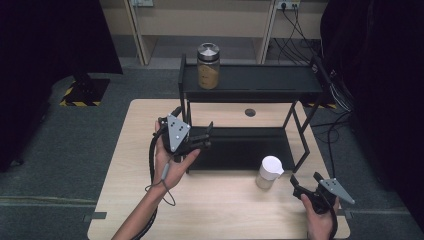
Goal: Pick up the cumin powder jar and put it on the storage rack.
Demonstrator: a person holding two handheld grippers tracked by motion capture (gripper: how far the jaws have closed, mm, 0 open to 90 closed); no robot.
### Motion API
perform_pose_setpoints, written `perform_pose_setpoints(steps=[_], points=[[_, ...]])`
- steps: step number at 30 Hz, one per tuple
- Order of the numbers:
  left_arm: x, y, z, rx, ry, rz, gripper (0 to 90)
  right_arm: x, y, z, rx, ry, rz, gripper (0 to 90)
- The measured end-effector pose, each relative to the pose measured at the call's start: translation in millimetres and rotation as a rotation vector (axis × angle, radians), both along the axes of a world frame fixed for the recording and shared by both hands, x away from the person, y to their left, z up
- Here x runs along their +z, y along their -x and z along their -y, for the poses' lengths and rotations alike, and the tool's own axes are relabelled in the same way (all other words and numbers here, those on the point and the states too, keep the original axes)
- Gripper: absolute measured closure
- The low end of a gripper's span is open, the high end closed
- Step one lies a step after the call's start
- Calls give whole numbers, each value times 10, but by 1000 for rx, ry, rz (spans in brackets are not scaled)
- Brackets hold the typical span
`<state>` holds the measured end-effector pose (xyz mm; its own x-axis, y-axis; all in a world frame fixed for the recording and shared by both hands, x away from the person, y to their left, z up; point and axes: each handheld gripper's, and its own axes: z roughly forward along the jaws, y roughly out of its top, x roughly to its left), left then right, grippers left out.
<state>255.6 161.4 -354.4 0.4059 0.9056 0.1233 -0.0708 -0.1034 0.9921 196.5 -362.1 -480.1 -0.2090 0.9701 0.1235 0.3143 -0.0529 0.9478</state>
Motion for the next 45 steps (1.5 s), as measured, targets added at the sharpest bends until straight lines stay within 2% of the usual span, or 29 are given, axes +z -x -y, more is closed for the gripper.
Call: perform_pose_setpoints(steps=[22, 45], points=[[-291, 94, -37, -21, -35, -23, 0, -2, 4, -5, 0, 2, 2, 57], [-562, 202, -117, -12, -20, -39, 0, 2, 4, -13, 0, 7, 1, 57]])
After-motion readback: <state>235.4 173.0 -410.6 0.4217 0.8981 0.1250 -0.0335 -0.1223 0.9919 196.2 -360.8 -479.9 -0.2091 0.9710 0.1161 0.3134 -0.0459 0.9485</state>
